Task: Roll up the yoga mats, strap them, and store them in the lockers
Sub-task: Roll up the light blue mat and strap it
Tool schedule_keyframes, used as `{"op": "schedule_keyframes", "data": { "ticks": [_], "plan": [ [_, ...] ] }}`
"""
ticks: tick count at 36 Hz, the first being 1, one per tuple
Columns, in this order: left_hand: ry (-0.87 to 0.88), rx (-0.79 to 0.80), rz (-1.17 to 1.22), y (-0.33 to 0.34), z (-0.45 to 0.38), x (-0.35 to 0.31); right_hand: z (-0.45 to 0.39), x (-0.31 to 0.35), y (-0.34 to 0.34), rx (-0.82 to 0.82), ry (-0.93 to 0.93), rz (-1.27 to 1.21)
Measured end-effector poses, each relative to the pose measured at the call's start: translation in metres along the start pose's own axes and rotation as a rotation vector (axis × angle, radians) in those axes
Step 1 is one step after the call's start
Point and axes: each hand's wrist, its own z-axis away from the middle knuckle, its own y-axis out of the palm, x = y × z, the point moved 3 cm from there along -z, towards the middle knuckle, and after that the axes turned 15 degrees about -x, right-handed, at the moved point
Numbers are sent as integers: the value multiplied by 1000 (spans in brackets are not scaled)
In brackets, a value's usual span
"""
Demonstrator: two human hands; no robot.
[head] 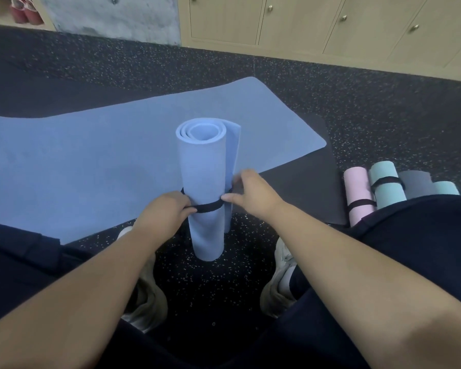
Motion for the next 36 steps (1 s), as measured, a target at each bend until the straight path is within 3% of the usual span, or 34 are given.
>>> {"op": "schedule_keyframes", "data": {
  "ticks": [3, 9, 12, 15, 23, 36],
  "plan": [
    [22, -16, 57, -2, 3, -2, 2, 21, -16, -94, 79, -286],
    [-219, -232, 430, -11, 4, -10, 4, 29, -18, -87, 167, -484],
    [-304, -193, 641, -20, -1, -16, 6, 33, -19, -60, 141, -472],
    [-267, -182, 669, -29, -5, -22, 12, 43, -21, -37, 85, -460],
    [-200, -361, 743, -79, -21, -54, 21, 77, -50, -143, -63, -538],
    [134, -490, 700, -203, -56, -175, 58, 110, -196, -437, -228, -562]
  ]
}}
